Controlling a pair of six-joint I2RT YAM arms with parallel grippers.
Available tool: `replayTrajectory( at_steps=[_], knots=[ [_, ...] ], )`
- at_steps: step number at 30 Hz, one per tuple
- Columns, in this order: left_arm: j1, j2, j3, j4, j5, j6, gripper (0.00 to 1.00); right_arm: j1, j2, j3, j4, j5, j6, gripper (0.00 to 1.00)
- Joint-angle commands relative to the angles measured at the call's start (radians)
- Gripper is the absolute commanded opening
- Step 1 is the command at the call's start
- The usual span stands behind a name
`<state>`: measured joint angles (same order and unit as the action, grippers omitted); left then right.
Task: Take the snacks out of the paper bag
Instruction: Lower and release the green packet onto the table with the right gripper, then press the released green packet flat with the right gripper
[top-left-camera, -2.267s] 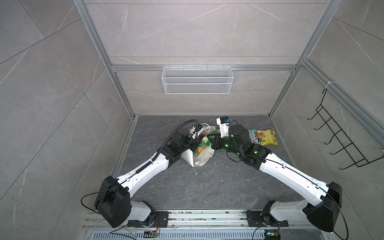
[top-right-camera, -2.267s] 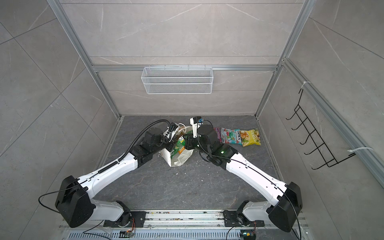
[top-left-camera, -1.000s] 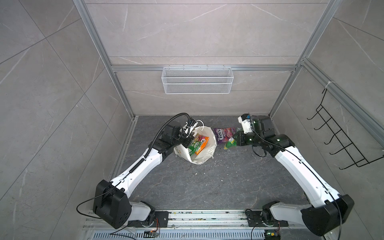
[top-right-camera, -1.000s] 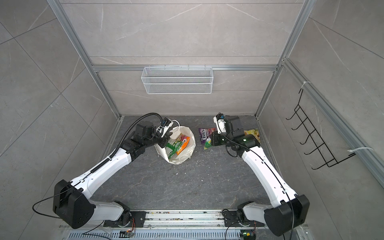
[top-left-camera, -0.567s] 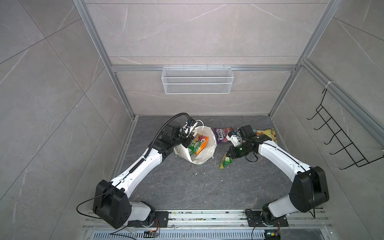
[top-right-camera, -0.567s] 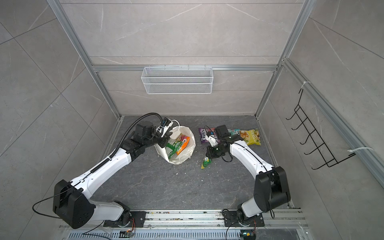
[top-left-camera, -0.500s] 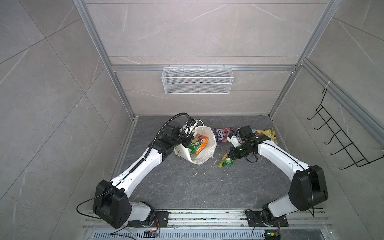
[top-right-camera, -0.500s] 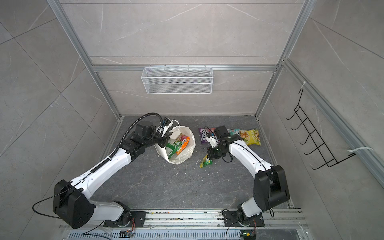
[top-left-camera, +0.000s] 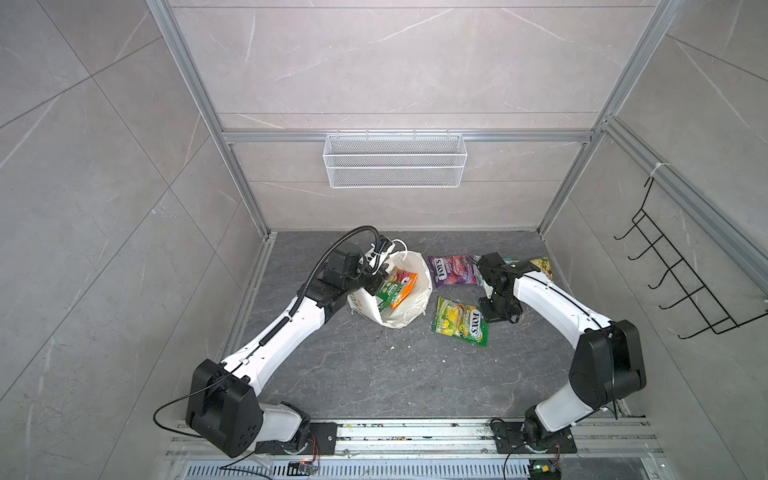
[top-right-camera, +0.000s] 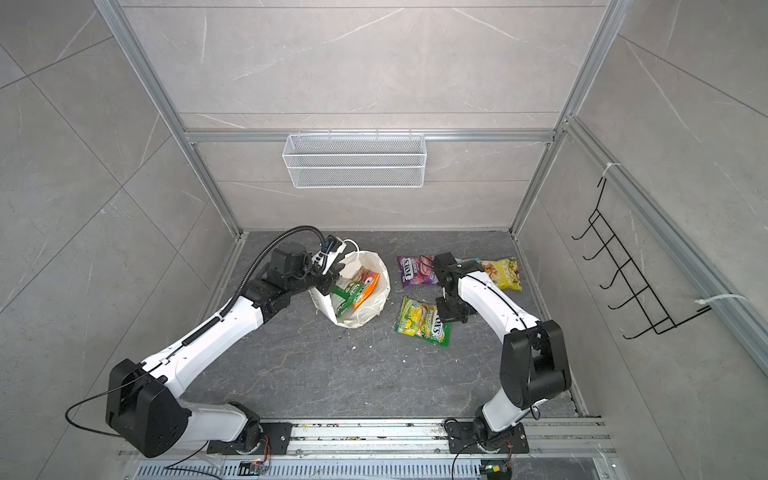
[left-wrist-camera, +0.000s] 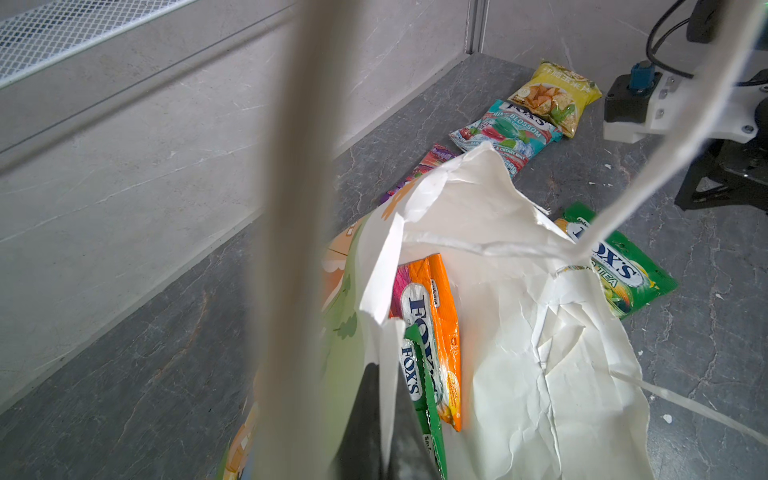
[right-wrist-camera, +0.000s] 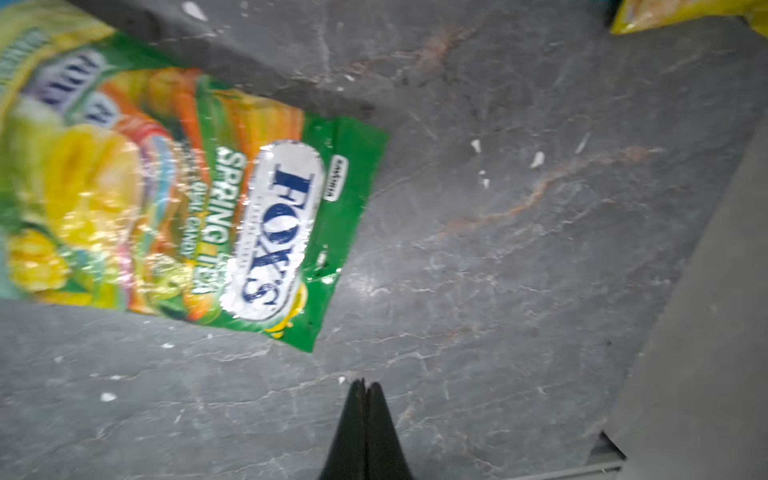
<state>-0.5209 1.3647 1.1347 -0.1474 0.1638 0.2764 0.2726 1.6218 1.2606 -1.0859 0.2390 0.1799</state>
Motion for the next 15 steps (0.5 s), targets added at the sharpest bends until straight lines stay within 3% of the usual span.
replayTrajectory(
  at_steps=[1, 3, 6, 9, 11, 13, 15],
  knots=[
    [0.007, -0.035, 0.010, 0.088, 0.009, -0.003, 0.00, -0.009, 0.021, 0.052, -0.047, 0.078, 0.066, 0.12],
    [0.006, -0.040, 0.008, 0.088, 0.003, -0.005, 0.00, 0.004, -0.017, 0.047, 0.029, -0.087, 0.060, 0.21],
    [0.006, -0.046, -0.003, 0.102, 0.003, -0.014, 0.00, 0.070, -0.062, -0.009, 0.194, -0.292, 0.131, 0.47],
    [0.006, -0.043, -0.004, 0.108, 0.007, -0.023, 0.00, 0.153, -0.028, -0.022, 0.251, -0.228, 0.242, 0.63],
    [0.006, -0.038, -0.006, 0.107, 0.009, -0.025, 0.00, 0.202, 0.006, -0.023, 0.271, -0.170, 0.316, 0.67],
    [0.007, -0.036, -0.003, 0.105, 0.009, -0.025, 0.00, 0.255, 0.032, -0.027, 0.303, -0.128, 0.364, 0.81],
    [0.007, -0.035, 0.002, 0.100, 0.014, -0.023, 0.00, 0.284, 0.075, -0.018, 0.299, -0.076, 0.430, 0.82]
  ],
)
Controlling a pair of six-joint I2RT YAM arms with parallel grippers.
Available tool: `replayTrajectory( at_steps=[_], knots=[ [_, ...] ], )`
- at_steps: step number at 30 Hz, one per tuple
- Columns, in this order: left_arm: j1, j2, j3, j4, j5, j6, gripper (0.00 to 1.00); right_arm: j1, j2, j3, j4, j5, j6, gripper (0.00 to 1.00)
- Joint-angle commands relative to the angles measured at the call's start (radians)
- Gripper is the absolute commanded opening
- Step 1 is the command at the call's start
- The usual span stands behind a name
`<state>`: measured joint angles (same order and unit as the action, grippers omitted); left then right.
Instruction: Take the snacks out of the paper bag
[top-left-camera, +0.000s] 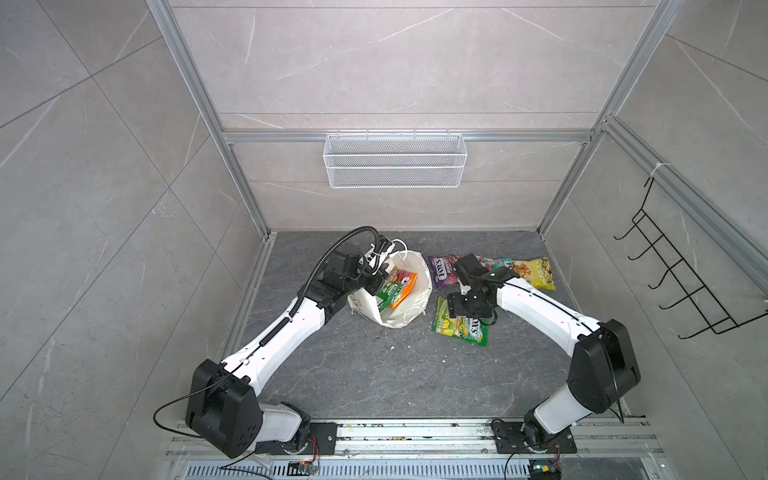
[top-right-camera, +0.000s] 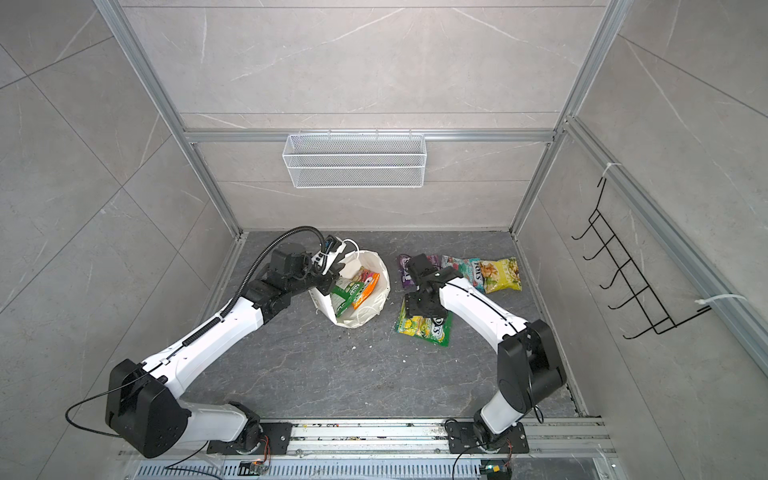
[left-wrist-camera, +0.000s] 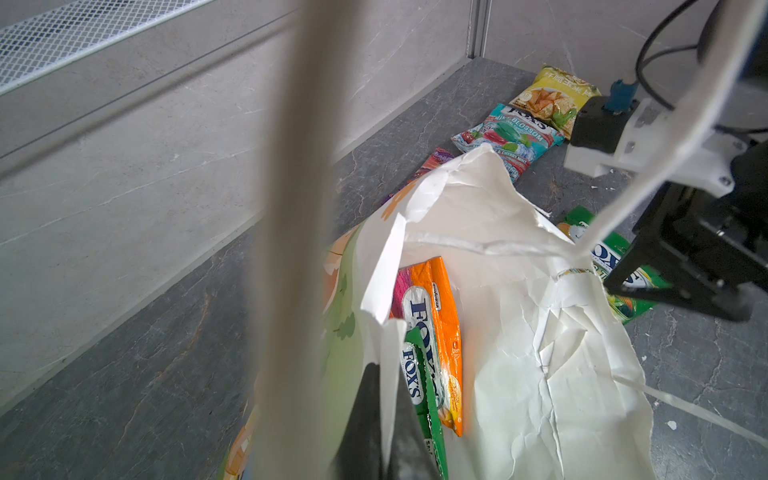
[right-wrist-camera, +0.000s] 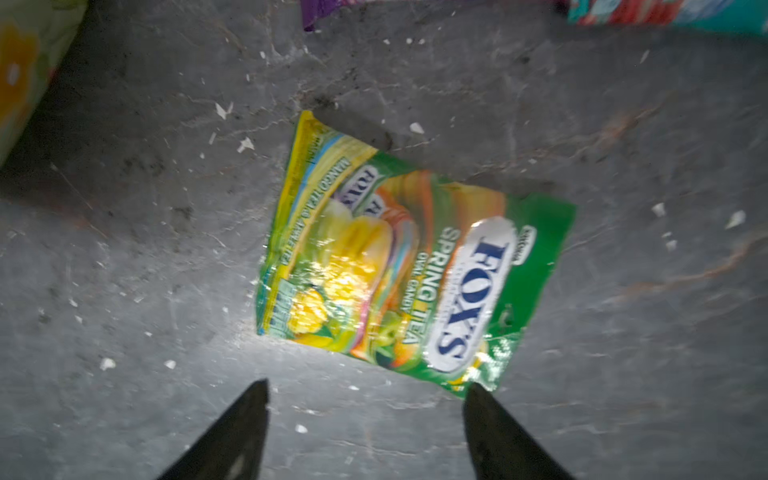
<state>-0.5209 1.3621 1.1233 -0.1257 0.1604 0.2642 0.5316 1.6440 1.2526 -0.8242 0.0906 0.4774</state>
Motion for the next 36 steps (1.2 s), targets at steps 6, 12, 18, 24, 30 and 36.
replayTrajectory(
  at_steps=[6, 12, 18, 24, 30, 36],
  knots=[
    [0.007, -0.037, 0.004, 0.084, 0.019, -0.009, 0.00, 0.084, 0.172, -0.001, 0.077, 0.112, 0.227, 0.85],
    [0.007, -0.049, -0.002, 0.076, 0.019, -0.005, 0.00, 0.099, 0.256, 0.010, 0.082, 0.181, 0.275, 0.84],
    [0.007, -0.057, 0.000, 0.067, 0.016, 0.007, 0.00, 0.084, 0.269, 0.005, 0.052, 0.243, 0.258, 0.76],
    [0.006, -0.059, -0.001, 0.072, 0.017, 0.010, 0.00, 0.029, 0.237, -0.020, 0.013, 0.284, 0.129, 0.67],
    [0.007, -0.069, -0.016, 0.084, 0.020, 0.014, 0.00, -0.107, 0.218, -0.067, -0.027, 0.269, 0.033, 0.61],
    [0.006, -0.070, -0.016, 0.088, 0.029, 0.015, 0.00, -0.208, 0.208, -0.091, -0.077, 0.360, 0.007, 0.63]
  ],
)
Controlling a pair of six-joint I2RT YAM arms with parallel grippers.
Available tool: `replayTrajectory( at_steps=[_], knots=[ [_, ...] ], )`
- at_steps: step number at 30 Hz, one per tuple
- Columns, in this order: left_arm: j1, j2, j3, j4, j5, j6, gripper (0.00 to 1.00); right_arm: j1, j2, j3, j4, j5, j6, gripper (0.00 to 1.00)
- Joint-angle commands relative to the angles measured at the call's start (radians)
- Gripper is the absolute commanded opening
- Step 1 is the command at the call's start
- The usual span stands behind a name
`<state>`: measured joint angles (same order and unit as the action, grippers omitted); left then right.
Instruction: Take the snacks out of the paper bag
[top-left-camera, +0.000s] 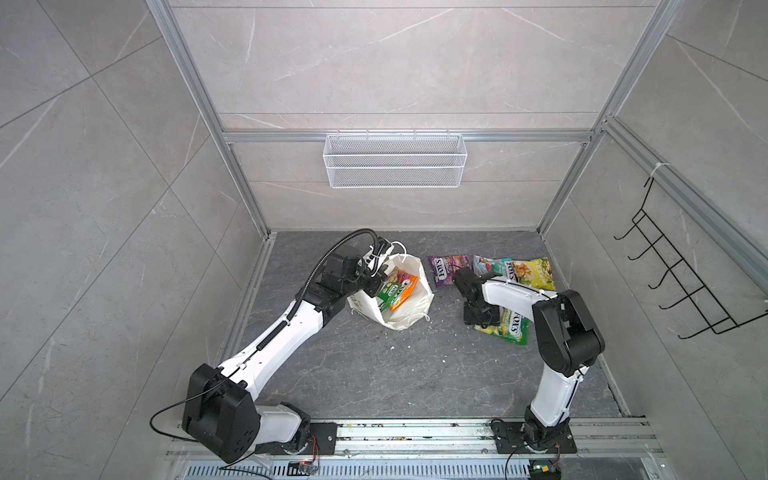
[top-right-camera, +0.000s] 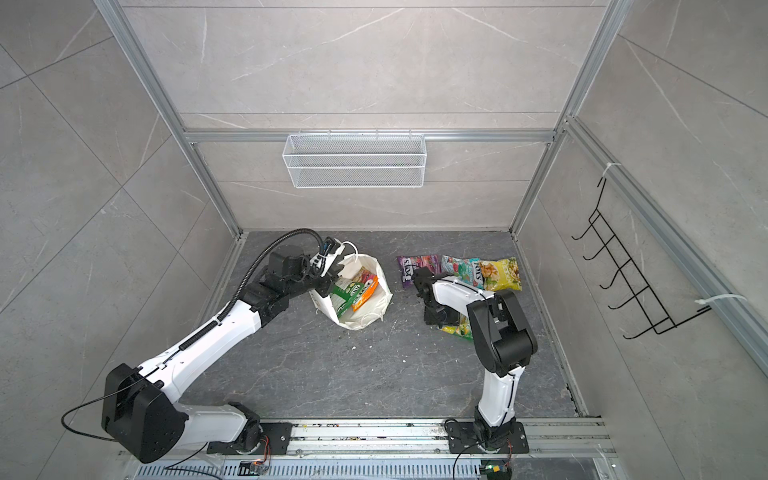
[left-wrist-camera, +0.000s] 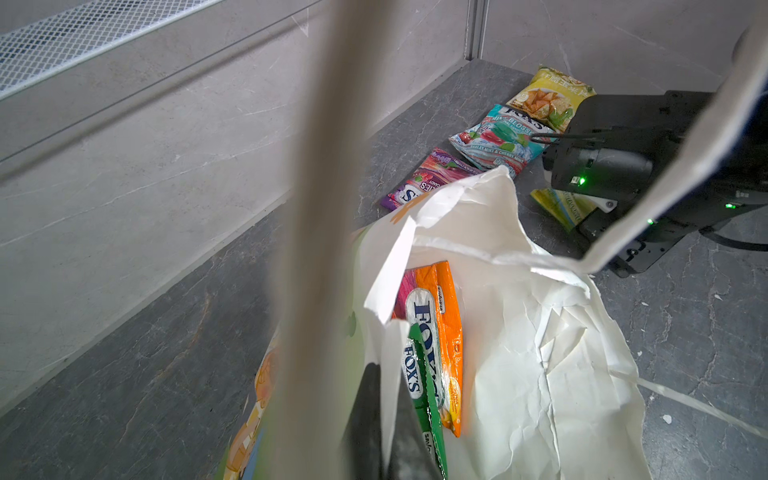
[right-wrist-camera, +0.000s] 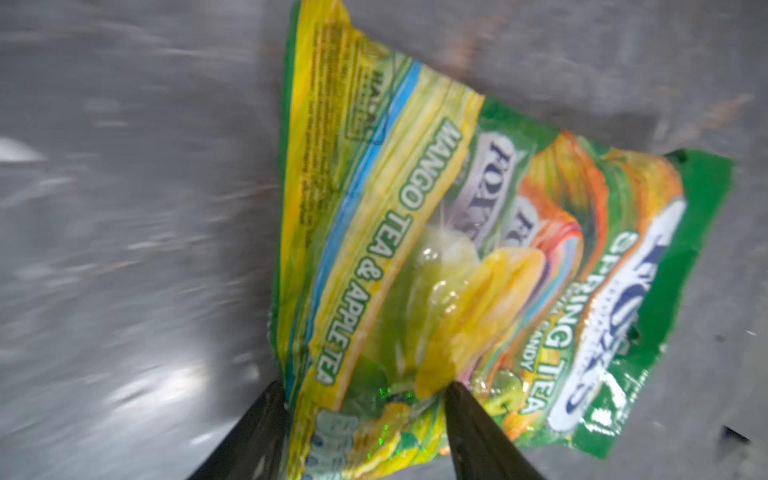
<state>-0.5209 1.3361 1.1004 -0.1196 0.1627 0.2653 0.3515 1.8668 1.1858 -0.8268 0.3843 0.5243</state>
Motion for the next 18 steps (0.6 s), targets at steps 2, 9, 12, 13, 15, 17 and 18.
replayTrajectory(
  at_steps=[2, 9, 12, 13, 15, 17, 18],
  knots=[
    [0.007, -0.044, 0.010, 0.080, 0.032, 0.017, 0.00, -0.054, -0.008, -0.022, -0.086, 0.095, -0.043, 0.65],
    [0.007, -0.050, 0.008, 0.077, 0.034, 0.023, 0.00, -0.170, -0.048, -0.031, -0.114, 0.189, -0.062, 0.69],
    [0.007, -0.046, 0.004, 0.084, 0.033, 0.025, 0.00, -0.200, -0.101, -0.055, -0.089, 0.165, -0.072, 0.71],
    [0.007, -0.042, 0.007, 0.083, 0.034, 0.025, 0.00, -0.201, -0.115, -0.057, -0.096, 0.197, -0.068, 0.73],
    [0.007, -0.041, 0.010, 0.082, 0.052, 0.025, 0.00, -0.210, -0.141, -0.061, -0.108, 0.238, -0.067, 0.74],
    [0.007, -0.043, 0.007, 0.083, 0.062, 0.026, 0.00, -0.235, -0.156, -0.075, -0.098, 0.222, -0.079, 0.75],
    [0.006, -0.044, 0.007, 0.083, 0.059, 0.028, 0.00, -0.246, -0.158, -0.081, -0.093, 0.216, -0.078, 0.75]
  ],
)
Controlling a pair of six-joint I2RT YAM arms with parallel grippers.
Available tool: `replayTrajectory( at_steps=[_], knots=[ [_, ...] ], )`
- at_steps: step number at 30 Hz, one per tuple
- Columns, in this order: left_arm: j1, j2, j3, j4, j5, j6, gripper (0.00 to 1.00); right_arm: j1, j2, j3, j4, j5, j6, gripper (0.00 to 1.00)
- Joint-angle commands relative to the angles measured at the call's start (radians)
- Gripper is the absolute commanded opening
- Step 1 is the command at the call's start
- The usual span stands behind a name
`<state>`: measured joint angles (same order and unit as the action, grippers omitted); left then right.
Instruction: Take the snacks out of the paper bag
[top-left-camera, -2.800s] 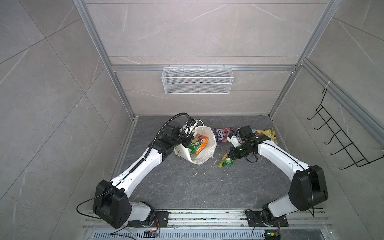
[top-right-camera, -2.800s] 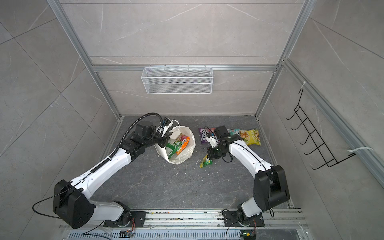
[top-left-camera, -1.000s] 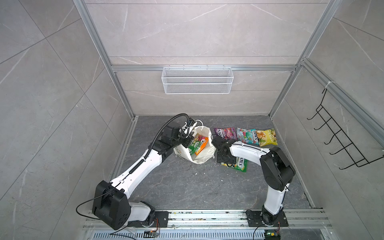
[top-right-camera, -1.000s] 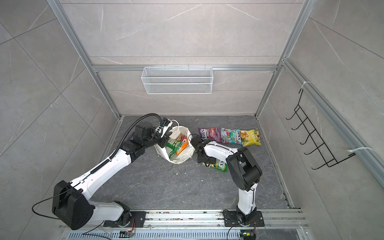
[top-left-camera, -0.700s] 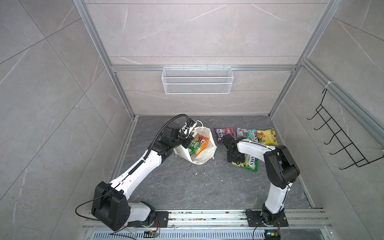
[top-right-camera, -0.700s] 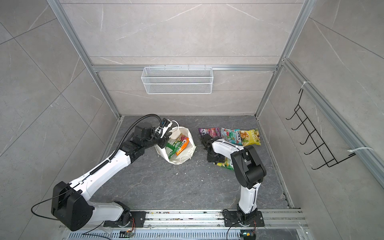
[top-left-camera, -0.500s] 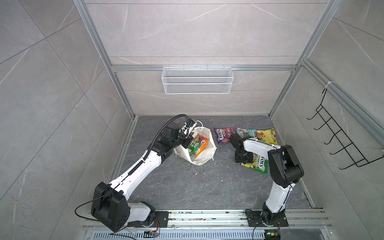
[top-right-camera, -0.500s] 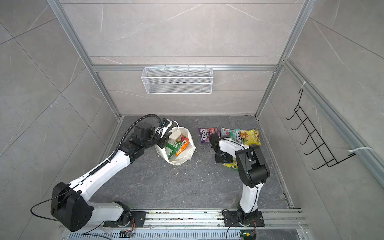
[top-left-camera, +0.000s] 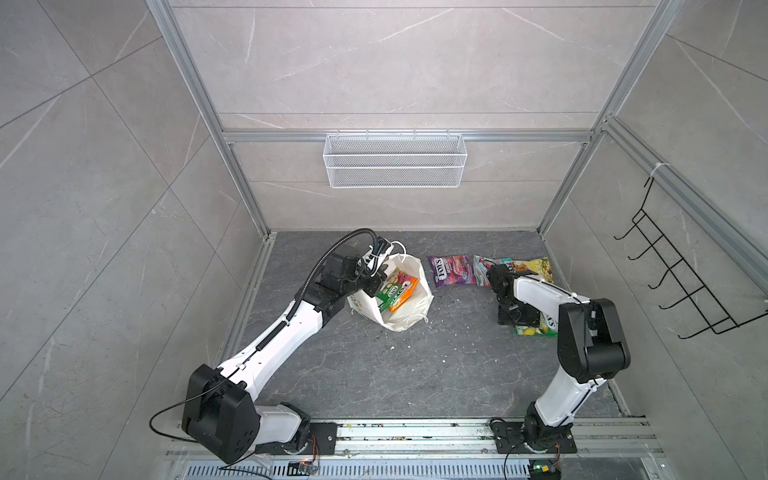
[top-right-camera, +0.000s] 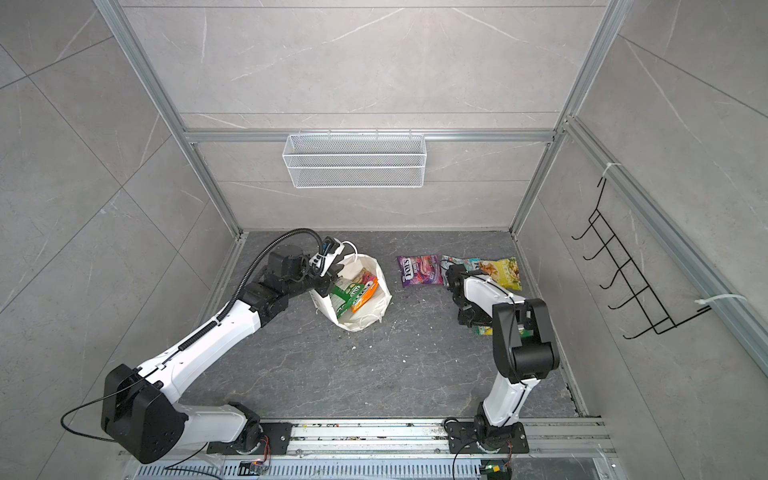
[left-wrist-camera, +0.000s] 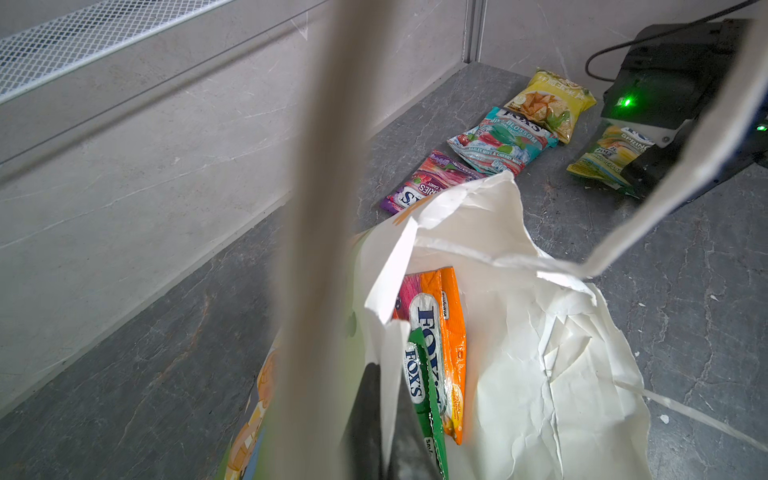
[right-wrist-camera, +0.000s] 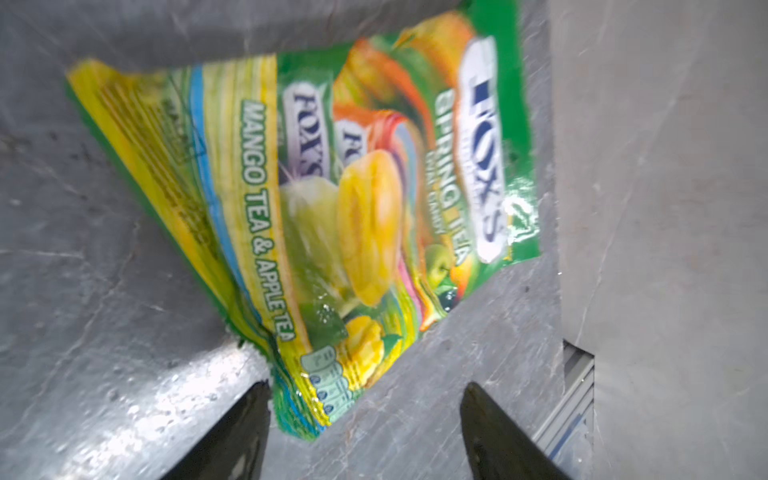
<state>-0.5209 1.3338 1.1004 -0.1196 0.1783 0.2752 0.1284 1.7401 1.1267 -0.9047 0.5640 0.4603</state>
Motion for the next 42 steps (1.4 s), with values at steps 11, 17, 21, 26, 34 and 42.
replayTrajectory(
  at_steps=[11, 17, 21, 26, 34, 42],
  knots=[
    [0.006, -0.030, 0.016, 0.083, 0.050, 0.007, 0.00, -0.065, 0.001, -0.059, 0.056, -0.069, -0.017, 0.76],
    [0.006, -0.030, 0.010, 0.081, 0.044, 0.009, 0.00, -0.049, -0.066, -0.053, 0.104, -0.238, -0.043, 0.77],
    [0.006, -0.032, 0.009, 0.094, 0.050, 0.002, 0.00, -0.033, -0.055, -0.058, 0.120, -0.206, -0.029, 0.78],
    [0.007, -0.031, 0.029, 0.079, 0.062, 0.002, 0.00, -0.034, 0.012, -0.050, 0.116, -0.162, -0.012, 0.79],
    [0.006, -0.029, 0.029, 0.071, 0.059, -0.001, 0.00, -0.086, 0.017, -0.064, 0.132, -0.103, -0.010, 0.80],
    [0.006, -0.031, 0.006, 0.083, 0.055, -0.010, 0.00, -0.096, -0.033, -0.032, 0.120, -0.106, -0.037, 0.81]
  ],
)
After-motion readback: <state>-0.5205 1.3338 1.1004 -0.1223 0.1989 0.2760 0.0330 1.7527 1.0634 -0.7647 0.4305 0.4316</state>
